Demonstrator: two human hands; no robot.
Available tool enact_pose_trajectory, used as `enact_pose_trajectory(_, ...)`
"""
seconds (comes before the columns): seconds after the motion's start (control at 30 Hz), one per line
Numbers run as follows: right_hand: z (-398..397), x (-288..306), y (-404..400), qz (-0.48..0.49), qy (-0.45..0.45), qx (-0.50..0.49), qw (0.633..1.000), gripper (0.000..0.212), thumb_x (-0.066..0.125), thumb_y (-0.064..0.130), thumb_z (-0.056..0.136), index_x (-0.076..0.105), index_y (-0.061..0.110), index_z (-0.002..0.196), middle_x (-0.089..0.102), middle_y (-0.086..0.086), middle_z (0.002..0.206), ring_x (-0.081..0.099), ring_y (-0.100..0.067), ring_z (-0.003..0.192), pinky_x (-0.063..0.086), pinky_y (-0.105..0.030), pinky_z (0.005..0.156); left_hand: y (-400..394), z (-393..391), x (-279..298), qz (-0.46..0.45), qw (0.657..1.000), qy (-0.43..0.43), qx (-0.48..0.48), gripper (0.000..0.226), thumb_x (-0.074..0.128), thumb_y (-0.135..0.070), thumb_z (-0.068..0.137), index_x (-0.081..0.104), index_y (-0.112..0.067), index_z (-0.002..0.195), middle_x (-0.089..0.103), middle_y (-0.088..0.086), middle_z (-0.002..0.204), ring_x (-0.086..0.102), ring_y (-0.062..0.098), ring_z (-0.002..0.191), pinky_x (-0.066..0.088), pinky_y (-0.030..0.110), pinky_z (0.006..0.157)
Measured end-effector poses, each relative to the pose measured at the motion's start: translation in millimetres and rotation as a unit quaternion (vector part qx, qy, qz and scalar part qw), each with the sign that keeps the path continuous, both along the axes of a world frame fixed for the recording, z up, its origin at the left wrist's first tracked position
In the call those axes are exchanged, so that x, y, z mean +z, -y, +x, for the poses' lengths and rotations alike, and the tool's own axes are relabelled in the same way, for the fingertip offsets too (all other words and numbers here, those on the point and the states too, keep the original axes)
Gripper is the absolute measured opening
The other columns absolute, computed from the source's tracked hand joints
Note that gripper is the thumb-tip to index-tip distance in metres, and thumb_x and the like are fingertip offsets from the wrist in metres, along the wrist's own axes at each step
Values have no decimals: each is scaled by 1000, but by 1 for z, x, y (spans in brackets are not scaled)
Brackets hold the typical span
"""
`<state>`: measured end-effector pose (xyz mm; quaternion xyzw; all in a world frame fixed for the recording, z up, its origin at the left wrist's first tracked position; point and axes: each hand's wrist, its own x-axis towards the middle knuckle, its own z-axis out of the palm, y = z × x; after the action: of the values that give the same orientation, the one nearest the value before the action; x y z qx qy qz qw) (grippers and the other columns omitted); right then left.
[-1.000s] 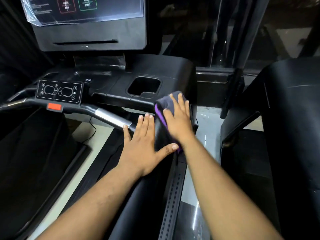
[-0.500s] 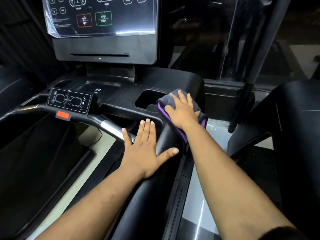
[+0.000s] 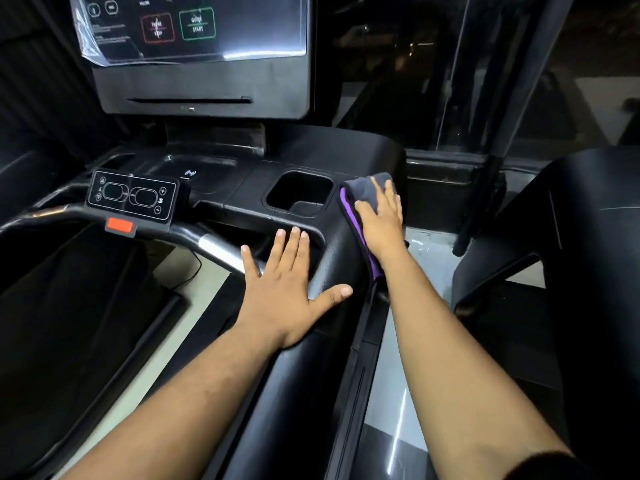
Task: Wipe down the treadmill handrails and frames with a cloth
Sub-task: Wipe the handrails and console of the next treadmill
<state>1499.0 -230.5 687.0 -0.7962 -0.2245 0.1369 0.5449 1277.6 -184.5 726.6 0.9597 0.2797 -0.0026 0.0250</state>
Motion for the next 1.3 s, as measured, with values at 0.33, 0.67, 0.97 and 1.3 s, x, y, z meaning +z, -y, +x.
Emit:
enact_pose_trajectory(0.33, -54, 12, 6, -162, 183, 133, 961, 62, 46, 43, 102, 23, 45, 159, -4, 19, 171, -15, -14, 157, 4, -76, 116, -2, -3, 0, -21, 999, 38, 1, 129, -16, -99, 61, -21, -17, 161, -26, -3, 169, -31, 11, 152, -17, 62, 121)
enact_pose_trajectory(0.67, -34, 29, -8, -169, 316, 217, 908, 63, 42, 51, 100, 32, 29, 158, 10, 10, 172, 8, -10, 158, -5, -64, 123, -77, -16, 14, 22, 999, 13, 42, 141, -22, -100, 53, -10, -14, 164, -15, 0, 172, -21, 12, 156, -16, 62, 122)
enact_pose_trajectory(0.97, -59, 60, -86, -286, 366, 307, 831, 67, 39, 45, 104, 20, 17, 162, 28, 0, 168, 32, -24, 152, 9, -64, 122, -123, -2, 25, 52, 998, 11, 37, 148, -24, -101, 48, -7, -11, 163, -11, 2, 173, -15, 13, 158, -12, 59, 124)
enact_pose_trajectory(1.3, -42, 41, -50, -249, 397, 180, 865, 54, 41, 63, 99, 56, 28, 137, 60, 2, 142, 46, -22, 139, 13, -59, 124, -137, -10, 20, 59, 997, 45, 31, 137, -23, -99, 57, -9, -15, 164, -13, -1, 172, -20, 12, 156, -12, 55, 125)
